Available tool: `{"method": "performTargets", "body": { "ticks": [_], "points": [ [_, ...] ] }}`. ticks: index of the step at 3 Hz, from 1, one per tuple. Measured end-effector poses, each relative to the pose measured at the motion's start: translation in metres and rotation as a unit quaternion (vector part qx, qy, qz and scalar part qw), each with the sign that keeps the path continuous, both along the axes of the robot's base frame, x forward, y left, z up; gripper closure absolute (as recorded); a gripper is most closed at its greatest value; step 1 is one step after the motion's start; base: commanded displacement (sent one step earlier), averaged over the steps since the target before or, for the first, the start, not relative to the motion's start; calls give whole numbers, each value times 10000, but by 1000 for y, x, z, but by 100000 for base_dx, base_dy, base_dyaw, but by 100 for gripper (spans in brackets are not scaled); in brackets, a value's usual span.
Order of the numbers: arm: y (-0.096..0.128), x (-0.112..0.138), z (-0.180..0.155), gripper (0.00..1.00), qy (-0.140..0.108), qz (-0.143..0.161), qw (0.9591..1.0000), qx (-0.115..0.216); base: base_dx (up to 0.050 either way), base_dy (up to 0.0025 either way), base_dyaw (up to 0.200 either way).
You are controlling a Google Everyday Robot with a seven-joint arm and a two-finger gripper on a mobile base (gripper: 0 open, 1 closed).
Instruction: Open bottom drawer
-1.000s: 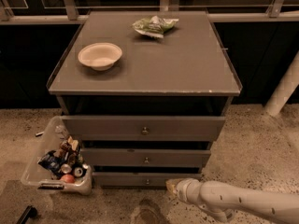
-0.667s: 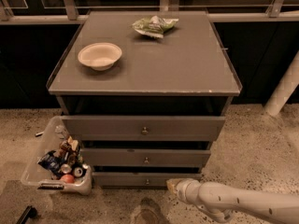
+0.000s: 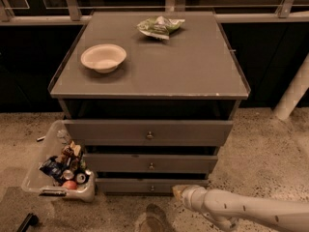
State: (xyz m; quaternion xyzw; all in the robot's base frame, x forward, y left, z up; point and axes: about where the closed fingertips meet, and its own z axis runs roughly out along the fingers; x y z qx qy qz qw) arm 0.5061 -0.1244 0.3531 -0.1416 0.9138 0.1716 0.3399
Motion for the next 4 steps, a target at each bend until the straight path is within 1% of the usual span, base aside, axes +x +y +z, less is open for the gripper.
{"method": "performTargets", "body": {
  "ticks": [1,2,3,4],
  "points": [
    [3,-3,1,100,3,114,9998,185,0,0,0],
    [4,-3,1,100,3,132,9997,213,0,0,0],
    [0,10,-20,100,5,196,9990,408,0,0,0],
    [-14,49,-62,100,-22,254,9961,848,0,0,0]
  ]
}}
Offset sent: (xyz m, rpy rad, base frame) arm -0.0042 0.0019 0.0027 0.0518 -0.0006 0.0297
